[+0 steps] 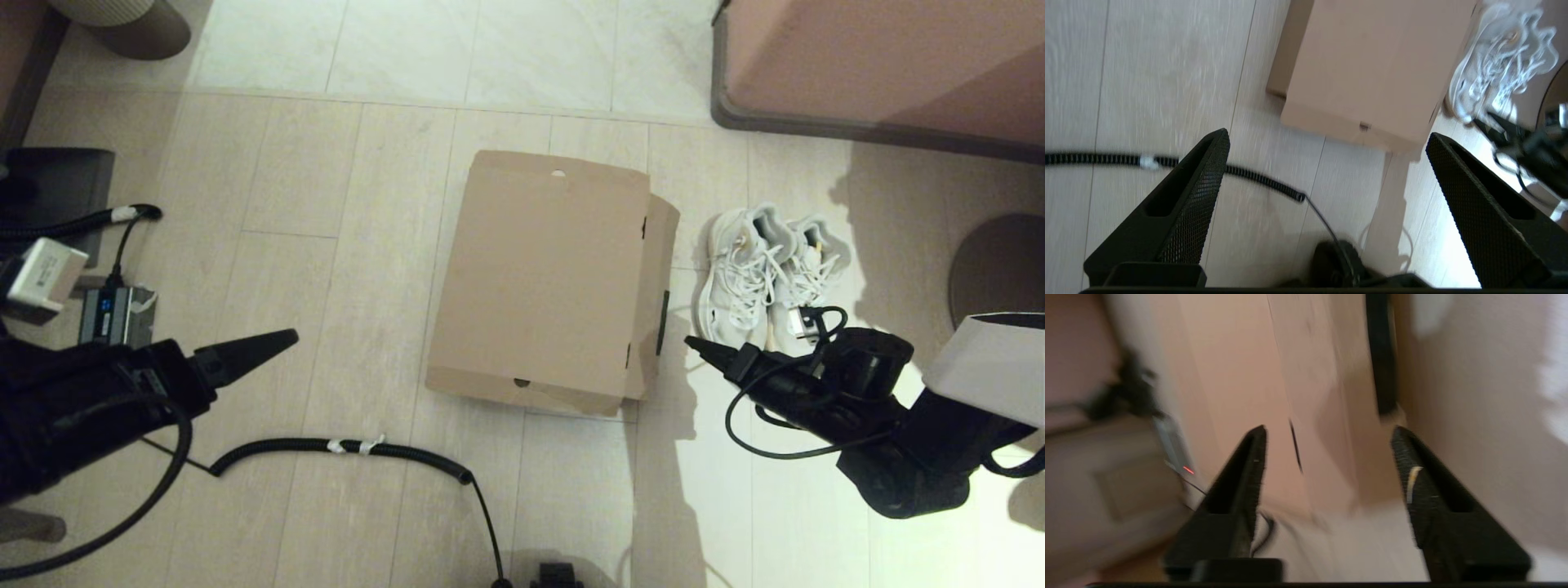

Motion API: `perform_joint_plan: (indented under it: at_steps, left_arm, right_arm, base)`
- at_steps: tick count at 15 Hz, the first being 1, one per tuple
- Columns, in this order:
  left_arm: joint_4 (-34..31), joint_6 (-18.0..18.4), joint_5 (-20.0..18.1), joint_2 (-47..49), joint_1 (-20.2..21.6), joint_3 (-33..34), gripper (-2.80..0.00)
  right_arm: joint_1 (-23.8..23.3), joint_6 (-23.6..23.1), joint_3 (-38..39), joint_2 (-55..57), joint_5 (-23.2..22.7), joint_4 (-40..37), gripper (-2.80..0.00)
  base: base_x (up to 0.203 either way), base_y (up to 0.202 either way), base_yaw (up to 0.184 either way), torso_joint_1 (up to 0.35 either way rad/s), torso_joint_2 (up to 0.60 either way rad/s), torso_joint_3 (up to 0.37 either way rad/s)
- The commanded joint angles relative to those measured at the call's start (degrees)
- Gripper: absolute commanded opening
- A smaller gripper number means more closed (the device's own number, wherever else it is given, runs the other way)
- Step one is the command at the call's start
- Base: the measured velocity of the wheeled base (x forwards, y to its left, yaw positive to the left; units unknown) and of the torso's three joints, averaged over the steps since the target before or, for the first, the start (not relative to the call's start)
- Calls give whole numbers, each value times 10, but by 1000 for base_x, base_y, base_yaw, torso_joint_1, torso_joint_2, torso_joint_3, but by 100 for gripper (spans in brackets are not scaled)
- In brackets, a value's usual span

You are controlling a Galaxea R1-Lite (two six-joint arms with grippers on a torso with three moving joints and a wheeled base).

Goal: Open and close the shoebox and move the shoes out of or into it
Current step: Open the shoe box

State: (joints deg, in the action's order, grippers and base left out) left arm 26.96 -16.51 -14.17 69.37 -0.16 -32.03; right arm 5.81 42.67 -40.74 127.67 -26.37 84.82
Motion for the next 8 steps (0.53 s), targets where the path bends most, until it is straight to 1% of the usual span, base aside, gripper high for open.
perform_joint_plan:
  at_steps: [1,3,7,8]
  left_arm:
    - [9,-1,-1,-9,0,24,0]
    - [22,-2,-1,-7,0,42,0]
    - [31,-3,0,-6,0,52,0]
    - [31,-9,-1,-9,0,60,0]
  right_arm:
    - [9,37,-52,75,-3,23,0]
    - [14,81,-96,89,-2,28,0]
    - [14,97,-159,136,0,28,0]
    - [15,109,-174,145,0,28,0]
  base:
    - [0,0,0,0,0,0]
    - [0,0,0,0,0,0]
    - [0,0,0,0,0,0]
    - [0,0,0,0,0,0]
